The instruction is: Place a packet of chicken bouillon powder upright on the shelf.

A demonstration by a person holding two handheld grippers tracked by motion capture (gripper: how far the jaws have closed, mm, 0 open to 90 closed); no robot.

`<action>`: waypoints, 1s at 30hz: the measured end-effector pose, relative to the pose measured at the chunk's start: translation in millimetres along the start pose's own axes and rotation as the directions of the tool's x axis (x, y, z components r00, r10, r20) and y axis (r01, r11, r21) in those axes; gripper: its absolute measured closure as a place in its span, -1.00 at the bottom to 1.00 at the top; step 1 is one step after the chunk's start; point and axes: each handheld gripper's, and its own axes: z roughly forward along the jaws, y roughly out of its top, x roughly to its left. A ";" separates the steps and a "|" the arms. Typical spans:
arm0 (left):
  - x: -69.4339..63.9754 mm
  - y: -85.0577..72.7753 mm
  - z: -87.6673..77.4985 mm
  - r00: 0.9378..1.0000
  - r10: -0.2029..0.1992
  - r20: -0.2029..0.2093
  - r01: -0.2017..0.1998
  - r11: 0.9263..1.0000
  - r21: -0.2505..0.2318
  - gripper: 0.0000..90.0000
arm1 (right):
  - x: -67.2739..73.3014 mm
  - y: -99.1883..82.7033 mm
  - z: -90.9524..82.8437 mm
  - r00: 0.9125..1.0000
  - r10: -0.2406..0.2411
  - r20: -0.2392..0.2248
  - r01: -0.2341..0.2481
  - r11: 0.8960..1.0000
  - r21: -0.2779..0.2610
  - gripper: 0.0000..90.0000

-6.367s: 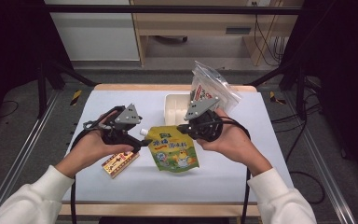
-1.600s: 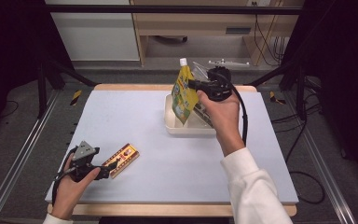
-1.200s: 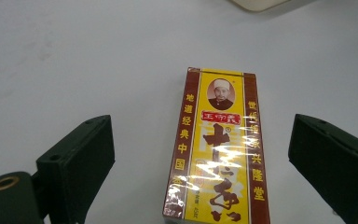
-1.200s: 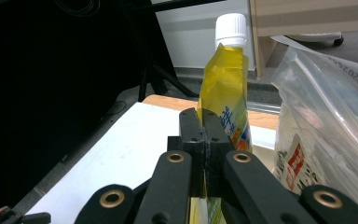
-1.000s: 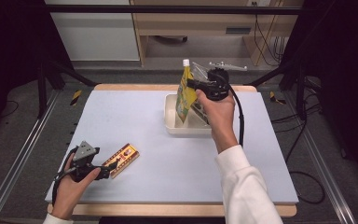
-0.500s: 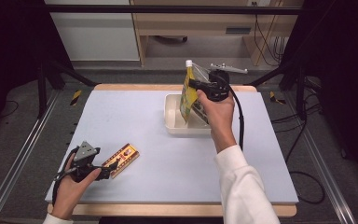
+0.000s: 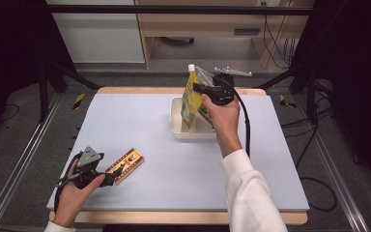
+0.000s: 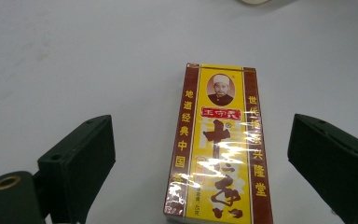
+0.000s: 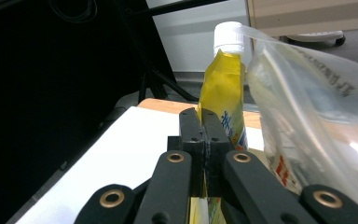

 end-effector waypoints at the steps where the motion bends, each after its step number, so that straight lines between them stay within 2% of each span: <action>1: -0.3 0.0 0.2 1.000 0.001 0.000 -0.001 1.000 0.000 -0.84 | -0.1 -0.4 0.9 1.000 -0.003 0.004 0.003 1.000 0.003 1.00; 7: -0.9 0.2 1.0 1.000 0.012 0.001 -0.012 1.000 0.005 -0.84 | 1.0 -0.5 1.1 1.000 -0.018 0.016 0.018 1.000 0.006 1.00; 14: -1.6 0.3 1.3 1.000 0.012 0.003 -0.012 1.000 0.008 -0.84 | 0.6 4.4 -3.1 0.997 -0.048 0.054 0.048 0.999 0.009 1.00; 30: -2.2 0.1 2.4 1.000 0.017 0.009 -0.017 1.000 0.014 -0.84 | -4.9 -4.5 6.0 0.996 -0.045 0.080 0.043 0.999 0.021 1.00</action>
